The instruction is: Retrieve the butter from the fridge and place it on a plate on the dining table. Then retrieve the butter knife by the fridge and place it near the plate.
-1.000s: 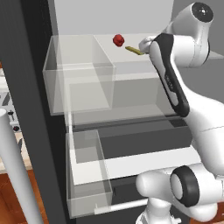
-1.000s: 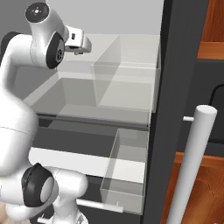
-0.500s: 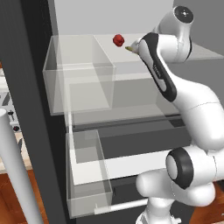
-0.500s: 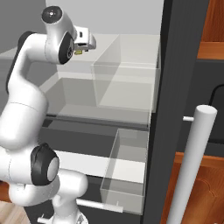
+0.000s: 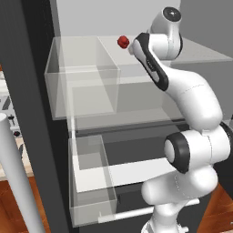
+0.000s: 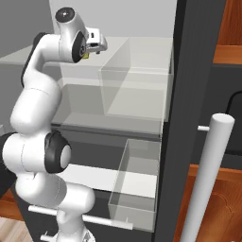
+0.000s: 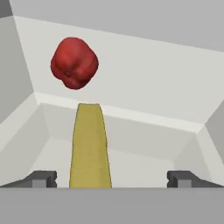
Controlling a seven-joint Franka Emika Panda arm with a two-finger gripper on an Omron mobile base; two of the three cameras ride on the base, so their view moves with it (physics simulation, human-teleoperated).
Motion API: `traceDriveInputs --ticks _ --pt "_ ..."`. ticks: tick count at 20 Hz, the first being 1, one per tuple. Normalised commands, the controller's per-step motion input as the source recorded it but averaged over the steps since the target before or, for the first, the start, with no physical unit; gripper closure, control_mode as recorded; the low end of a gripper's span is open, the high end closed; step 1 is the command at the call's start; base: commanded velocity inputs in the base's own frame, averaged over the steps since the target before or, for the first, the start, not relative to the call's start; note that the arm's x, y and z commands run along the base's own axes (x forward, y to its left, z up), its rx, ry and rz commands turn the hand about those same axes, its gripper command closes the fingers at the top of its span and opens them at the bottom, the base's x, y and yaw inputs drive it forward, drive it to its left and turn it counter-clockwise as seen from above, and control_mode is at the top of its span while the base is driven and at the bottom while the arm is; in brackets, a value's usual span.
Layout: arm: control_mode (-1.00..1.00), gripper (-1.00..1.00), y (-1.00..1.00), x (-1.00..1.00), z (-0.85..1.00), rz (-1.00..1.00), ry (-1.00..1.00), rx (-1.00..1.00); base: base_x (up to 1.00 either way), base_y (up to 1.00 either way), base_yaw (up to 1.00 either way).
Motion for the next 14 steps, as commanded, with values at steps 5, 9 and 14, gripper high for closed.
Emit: traceDriveInputs --ticks 5,9,14 --pt "-1.00 -1.00 0.06 0.50 0.00 0.00 0.04 0.00 0.00 0.00 0.00" --pt "-1.00 -1.00 0.12 0.25 0.00 0.00 0.07 0.00 0.00 0.00 0.00" --pt "-1.00 -1.00 0.01 0.06 -0.23 0.00 0.09 0.00 0.00 0.00 0.00"
